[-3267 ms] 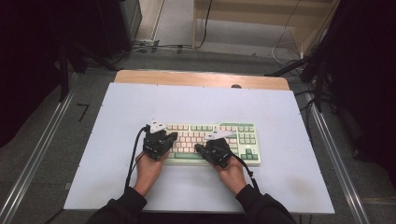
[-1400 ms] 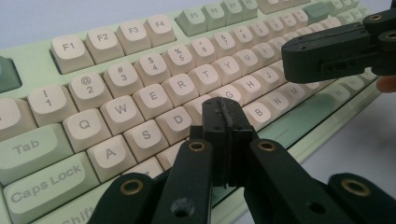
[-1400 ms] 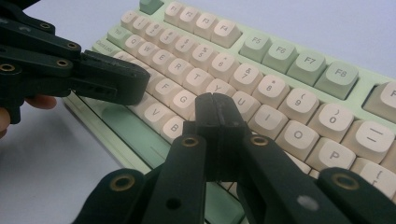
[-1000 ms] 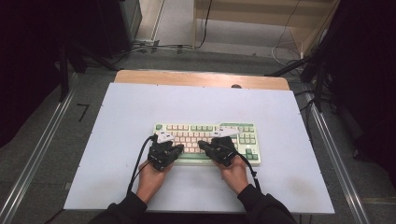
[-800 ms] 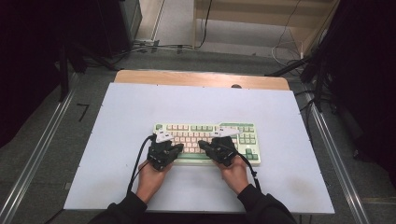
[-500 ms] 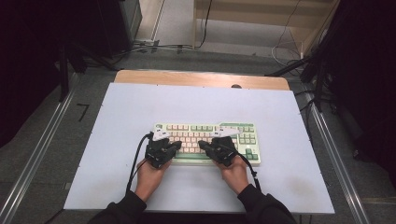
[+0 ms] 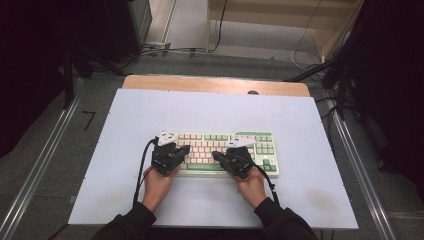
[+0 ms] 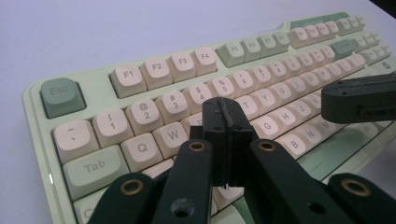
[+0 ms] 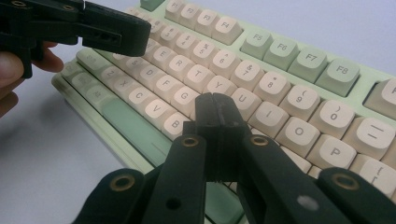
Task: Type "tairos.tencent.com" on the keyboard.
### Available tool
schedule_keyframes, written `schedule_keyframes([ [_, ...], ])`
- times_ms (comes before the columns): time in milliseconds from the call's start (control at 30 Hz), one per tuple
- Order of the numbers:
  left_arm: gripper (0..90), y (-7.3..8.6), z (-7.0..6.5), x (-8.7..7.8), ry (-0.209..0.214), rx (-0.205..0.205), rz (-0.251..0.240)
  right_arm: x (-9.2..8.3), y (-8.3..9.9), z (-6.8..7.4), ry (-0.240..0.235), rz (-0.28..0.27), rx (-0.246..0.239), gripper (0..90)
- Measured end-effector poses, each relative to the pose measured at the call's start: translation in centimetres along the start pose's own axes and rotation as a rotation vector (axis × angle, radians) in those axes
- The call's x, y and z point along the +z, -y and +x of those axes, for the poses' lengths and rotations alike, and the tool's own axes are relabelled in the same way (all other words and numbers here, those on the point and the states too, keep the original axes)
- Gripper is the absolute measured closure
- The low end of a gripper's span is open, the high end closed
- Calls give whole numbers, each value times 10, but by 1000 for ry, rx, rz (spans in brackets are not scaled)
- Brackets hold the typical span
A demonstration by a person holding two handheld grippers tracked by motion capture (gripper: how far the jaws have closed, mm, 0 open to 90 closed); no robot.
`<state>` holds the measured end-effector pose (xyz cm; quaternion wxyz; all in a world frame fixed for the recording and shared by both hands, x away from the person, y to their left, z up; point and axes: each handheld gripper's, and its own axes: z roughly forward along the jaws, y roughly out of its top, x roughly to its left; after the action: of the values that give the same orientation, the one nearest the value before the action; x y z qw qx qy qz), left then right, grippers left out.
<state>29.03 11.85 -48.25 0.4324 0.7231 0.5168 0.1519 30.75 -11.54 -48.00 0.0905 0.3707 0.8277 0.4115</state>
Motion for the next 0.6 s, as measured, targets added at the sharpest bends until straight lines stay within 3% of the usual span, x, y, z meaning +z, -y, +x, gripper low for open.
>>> schedule_keyframes([
  [600, 900, -5, 2, 9, -14, -17, 2, -1, 1, 1, -6, 7, -2, 873],
])
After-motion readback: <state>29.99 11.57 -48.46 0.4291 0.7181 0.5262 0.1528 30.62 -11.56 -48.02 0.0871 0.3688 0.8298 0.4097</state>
